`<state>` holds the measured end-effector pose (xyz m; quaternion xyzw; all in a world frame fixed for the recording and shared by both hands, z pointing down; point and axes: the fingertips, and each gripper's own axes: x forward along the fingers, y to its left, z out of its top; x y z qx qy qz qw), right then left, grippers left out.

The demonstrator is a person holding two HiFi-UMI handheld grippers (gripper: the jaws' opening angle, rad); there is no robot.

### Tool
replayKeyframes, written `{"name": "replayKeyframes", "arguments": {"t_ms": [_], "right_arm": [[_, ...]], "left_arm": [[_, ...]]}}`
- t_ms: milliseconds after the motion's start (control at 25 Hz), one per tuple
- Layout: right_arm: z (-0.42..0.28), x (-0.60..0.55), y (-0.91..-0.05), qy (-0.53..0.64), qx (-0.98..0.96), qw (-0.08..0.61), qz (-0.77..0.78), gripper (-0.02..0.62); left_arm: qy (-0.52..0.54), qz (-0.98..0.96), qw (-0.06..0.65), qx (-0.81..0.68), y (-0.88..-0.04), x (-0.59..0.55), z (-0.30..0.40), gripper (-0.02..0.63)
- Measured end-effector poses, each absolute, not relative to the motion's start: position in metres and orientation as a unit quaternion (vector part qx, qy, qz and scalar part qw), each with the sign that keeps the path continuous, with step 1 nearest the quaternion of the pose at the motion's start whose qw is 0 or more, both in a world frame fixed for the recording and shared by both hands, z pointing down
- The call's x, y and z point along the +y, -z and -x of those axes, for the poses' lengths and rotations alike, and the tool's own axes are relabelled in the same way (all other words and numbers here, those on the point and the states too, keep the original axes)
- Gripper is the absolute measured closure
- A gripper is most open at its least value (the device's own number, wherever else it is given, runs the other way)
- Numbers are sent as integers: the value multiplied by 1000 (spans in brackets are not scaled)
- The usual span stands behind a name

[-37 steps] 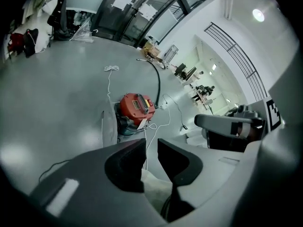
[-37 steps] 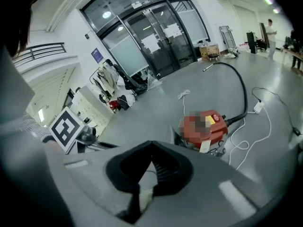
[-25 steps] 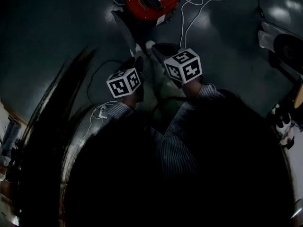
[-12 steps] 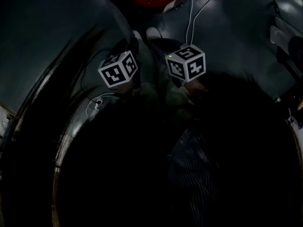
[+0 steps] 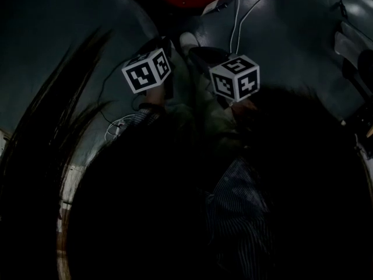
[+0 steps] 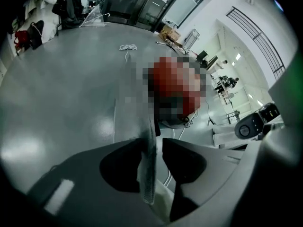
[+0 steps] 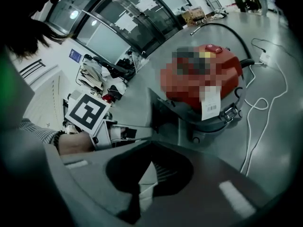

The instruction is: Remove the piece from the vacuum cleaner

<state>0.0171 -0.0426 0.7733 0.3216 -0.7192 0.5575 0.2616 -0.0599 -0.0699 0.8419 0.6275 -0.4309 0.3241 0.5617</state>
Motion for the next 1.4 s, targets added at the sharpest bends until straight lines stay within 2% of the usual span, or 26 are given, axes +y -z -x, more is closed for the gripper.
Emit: {"name": "replayKeyframes", "arguments": {"t_ms": [80, 160, 600, 1000, 1200, 1400], "right_arm": [[-17, -45, -775, -560, -719, 257, -322, 594], [-17, -47, -776, -559, -720, 255, -322, 594], [-18, -47, -766, -555, -723, 252, -327, 594], [-13, -47, -762, -542, -731, 263, -319, 594], [-5, -49, -746, -517, -743, 292, -308, 594], [3, -71, -696, -480, -781, 268, -296, 594]], "left_arm": [[-343, -628, 549, -432, -846, -68, 62, 542], [-352, -633, 540, -430, -848, -68, 63, 556], [-345, -642, 528, -436, -839, -70, 71, 577], [-305, -611, 544, -488, -834, -65, 117, 577], [-268, -619, 559, -482, -809, -54, 115, 577], [-229, -635, 547, -494, -754, -60, 113, 577]]}}
